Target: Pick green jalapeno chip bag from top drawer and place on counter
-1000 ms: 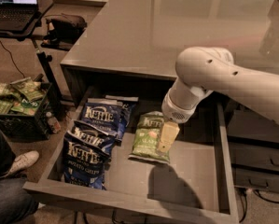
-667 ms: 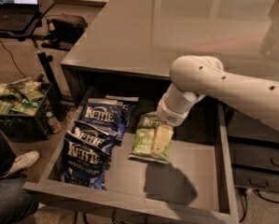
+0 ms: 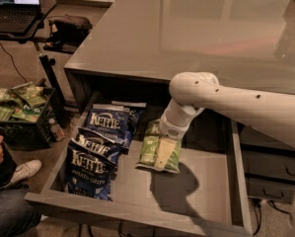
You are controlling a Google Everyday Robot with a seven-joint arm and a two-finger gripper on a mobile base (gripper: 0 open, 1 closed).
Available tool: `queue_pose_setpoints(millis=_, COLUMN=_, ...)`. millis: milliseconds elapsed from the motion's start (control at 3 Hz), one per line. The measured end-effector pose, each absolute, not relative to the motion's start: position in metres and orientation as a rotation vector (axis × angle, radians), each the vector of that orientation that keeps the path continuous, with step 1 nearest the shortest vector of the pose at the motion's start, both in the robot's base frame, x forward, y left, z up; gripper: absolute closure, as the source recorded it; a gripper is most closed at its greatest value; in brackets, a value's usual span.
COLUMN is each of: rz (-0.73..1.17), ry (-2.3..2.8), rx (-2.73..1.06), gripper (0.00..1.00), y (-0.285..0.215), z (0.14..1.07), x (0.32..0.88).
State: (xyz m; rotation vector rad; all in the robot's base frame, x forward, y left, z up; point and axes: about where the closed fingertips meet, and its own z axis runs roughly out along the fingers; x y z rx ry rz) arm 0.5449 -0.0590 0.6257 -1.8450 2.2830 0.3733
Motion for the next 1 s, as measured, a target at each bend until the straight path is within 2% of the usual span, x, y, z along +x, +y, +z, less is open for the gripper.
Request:
queue_pose_setpoints(millis=333, rz=0.413, ry=2.31, rx=-1.869, gripper=0.02, y=-0.0554, z=0.5939, x=0.5455)
queue_pose_setpoints(millis=667, rz=0.418, ry=2.312, rx=-1.871, gripper=0.2, y=-0.0552, z=0.5913, x=0.5448)
queue_pose_setpoints(millis=1000, rz=0.418, ry=2.312, rx=-1.871, gripper=0.43, y=-0.0552, z=0.5913, x=0.5448)
